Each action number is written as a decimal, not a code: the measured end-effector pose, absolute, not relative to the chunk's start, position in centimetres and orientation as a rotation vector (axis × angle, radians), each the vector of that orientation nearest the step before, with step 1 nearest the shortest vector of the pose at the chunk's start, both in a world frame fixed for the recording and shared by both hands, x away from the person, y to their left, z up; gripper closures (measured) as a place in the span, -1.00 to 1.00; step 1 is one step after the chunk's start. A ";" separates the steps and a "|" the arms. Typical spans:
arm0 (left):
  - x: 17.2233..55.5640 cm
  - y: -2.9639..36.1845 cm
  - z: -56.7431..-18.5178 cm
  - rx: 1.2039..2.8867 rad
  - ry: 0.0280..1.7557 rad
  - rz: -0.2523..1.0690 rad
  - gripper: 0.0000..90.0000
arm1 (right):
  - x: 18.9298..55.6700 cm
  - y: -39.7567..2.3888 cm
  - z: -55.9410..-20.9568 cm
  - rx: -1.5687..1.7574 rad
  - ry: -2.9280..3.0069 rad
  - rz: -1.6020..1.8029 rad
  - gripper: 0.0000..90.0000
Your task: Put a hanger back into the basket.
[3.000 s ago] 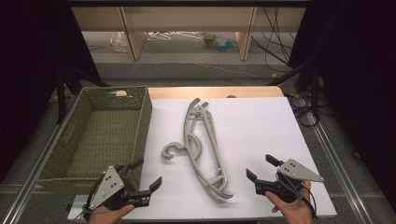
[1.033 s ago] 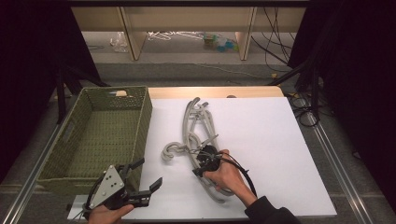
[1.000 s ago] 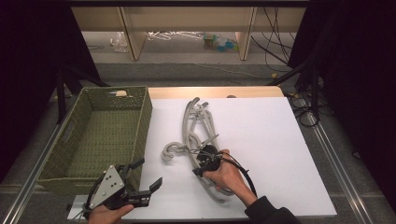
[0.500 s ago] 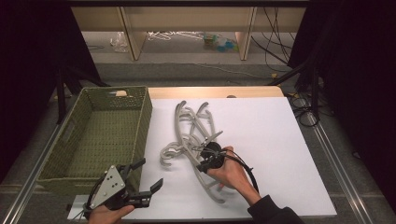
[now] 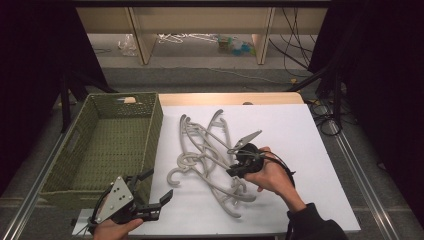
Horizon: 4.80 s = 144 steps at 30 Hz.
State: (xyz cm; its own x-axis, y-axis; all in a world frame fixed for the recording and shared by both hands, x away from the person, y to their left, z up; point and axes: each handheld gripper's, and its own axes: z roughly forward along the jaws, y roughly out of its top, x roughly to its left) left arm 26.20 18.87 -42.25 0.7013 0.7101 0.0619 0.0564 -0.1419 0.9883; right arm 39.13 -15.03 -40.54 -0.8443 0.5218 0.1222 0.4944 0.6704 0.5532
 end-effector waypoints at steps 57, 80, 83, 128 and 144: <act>38.2 6.8 -43.6 2.213 -0.028 0.763 0.50 | 37.6 -22.6 -38.4 0.558 2.939 1.146 0.82; 39.7 5.8 -40.0 2.210 -0.012 0.881 0.76 | 36.6 -25.6 -31.7 0.814 2.360 1.289 -0.28; 40.2 5.9 -39.1 2.184 0.042 0.887 0.76 | 36.4 -25.1 -31.6 0.798 2.382 1.280 -0.29; 37.9 29.2 -24.5 1.638 0.955 0.230 0.76 | 34.4 -21.9 -38.0 0.811 2.627 1.257 -0.46; 39.3 36.1 -30.3 1.791 1.077 0.279 0.76 | 34.6 -21.8 -39.0 0.816 2.669 1.236 -0.47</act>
